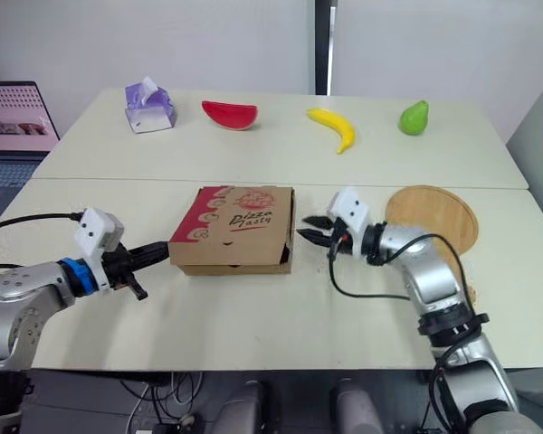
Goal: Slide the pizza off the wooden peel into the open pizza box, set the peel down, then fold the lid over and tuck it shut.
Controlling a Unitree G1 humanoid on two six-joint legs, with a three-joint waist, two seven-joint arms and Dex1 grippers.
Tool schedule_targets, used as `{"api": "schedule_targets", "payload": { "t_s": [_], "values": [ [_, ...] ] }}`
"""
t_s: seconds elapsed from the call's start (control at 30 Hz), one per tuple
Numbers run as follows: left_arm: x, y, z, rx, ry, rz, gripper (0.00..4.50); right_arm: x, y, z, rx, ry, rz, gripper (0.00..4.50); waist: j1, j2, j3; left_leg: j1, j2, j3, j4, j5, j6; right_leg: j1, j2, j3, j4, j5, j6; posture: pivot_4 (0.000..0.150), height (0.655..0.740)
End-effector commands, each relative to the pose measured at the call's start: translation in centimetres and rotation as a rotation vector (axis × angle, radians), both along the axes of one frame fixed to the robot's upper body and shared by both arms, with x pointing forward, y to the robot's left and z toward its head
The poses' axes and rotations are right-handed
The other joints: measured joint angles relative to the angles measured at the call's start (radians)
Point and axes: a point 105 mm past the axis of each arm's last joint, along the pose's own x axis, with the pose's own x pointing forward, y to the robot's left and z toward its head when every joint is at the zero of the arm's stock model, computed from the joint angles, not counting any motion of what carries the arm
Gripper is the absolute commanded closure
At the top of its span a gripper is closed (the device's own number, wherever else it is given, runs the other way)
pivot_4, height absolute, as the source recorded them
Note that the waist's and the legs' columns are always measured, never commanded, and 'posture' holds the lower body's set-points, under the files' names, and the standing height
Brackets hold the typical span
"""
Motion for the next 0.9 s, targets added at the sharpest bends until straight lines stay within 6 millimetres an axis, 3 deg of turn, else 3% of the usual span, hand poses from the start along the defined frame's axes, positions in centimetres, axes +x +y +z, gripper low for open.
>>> {"api": "schedule_targets", "payload": {
  "t_s": [0.03, 0.2, 0.3, 0.53, 0.9],
  "values": [
    [-0.5, 1.0, 3.4, 0.038, -0.044, -0.044, 4.50, -1.6, 1.3, 2.0, -0.017, -0.096, 0.119, 1.86, -0.001, 0.000, 0.000, 0.000, 0.000, 0.000, 0.000, 0.000, 0.000, 0.000, 0.000, 0.000, 0.000, 0.000, 0.000, 0.150, 0.7400],
    [0.1, 0.9, 5.7, 0.045, -0.043, -0.097, 4.50, -2.7, 3.1, 2.1, -0.044, -0.102, 0.182, 0.10, 0.000, 0.000, 0.000, 0.000, 0.000, 0.000, 0.000, 0.000, 0.000, 0.000, 0.000, 0.000, 0.000, 0.000, 0.000, 0.150, 0.7400],
    [0.9, -0.7, 6.7, 0.039, -0.068, -0.161, 4.50, -2.5, 3.8, 1.2, -0.103, -0.137, 0.175, 0.04, 0.004, 0.000, 0.000, 0.000, -0.001, 0.000, 0.001, 0.000, 0.000, 0.001, 0.000, -0.001, 0.000, 0.000, 0.000, 0.150, 0.7400],
    [2.4, -3.1, 5.4, 0.075, -0.055, -0.271, 4.50, -1.2, 4.6, -0.9, -0.214, -0.252, 0.160, 0.04, 0.000, 0.000, 0.000, 0.000, -0.001, 0.000, 0.002, 0.000, 0.000, 0.001, 0.000, 0.000, 0.000, 0.000, 0.000, 0.150, 0.7400],
    [3.3, -4.4, 3.9, 0.070, -0.054, -0.304, 4.50, -0.4, 4.9, -0.8, -0.199, -0.330, 0.125, 0.04, 0.000, 0.000, 0.000, 0.000, 0.000, 0.000, 0.002, 0.000, 0.000, 0.000, 0.001, 0.000, 0.001, 0.000, 0.000, 0.150, 0.7400]
  ]
}}
